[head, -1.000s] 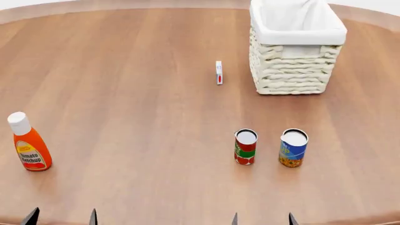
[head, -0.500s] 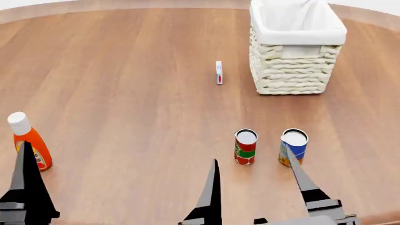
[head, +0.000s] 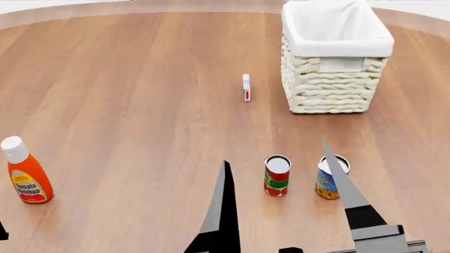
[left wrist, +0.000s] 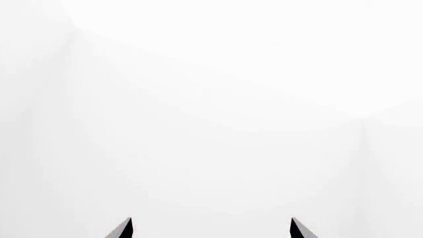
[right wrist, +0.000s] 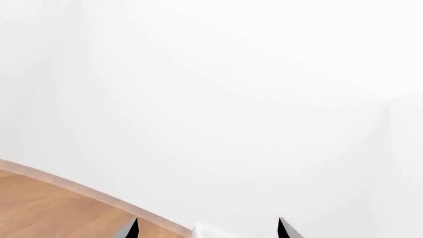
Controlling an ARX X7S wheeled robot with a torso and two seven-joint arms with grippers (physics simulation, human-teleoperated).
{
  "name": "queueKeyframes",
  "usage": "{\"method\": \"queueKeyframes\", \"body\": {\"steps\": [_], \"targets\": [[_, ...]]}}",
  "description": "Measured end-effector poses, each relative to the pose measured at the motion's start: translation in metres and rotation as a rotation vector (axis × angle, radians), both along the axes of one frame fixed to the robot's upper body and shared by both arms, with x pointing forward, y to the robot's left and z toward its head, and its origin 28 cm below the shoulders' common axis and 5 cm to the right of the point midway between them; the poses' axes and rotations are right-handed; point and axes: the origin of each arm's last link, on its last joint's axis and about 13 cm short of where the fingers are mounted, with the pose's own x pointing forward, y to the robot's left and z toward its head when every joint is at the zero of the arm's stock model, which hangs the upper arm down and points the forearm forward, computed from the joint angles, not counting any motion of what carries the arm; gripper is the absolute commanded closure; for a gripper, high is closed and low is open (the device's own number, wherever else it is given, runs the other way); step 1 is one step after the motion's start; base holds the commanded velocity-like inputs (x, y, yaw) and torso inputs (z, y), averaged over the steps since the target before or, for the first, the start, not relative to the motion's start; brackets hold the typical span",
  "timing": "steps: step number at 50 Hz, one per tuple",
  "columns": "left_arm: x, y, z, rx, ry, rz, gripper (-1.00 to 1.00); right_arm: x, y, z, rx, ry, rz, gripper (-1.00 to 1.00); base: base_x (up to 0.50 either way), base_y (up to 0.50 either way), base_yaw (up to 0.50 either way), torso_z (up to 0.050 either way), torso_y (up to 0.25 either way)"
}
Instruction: Pick up the alphabet soup and the cream cheese box, and put them in the basket.
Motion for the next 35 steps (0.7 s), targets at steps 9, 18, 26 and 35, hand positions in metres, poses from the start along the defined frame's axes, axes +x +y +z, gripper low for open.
{"method": "queueKeyframes", "body": {"steps": [9, 18, 26, 35], "targets": [[-0.0014, 0.0, 0.0018, 0.001, -0.012, 0.001, -1.0, -0.0016, -0.0005, 0.0021, -0.001, -0.01, -0.003, -1.0, 0.32, 0.0, 0.0, 0.0, 0.0], [-0.0024, -0.0001, 0.0028, 0.002, -0.018, 0.003, -1.0, -0.0026, -0.0011, 0.0028, -0.001, -0.017, -0.006, -1.0, 0.32, 0.0, 0.0, 0.0, 0.0], [-0.003, -0.0002, 0.0024, 0.004, -0.019, 0.004, -1.0, -0.0031, -0.0015, 0.0029, -0.001, -0.02, -0.007, -1.0, 0.32, 0.0, 0.0, 0.0, 0.0], [-0.0032, -0.0005, 0.0012, 0.01, -0.014, 0.002, -1.0, -0.0036, -0.0014, 0.0029, -0.005, -0.021, -0.01, -1.0, 0.32, 0.0, 0.0, 0.0, 0.0]]}}
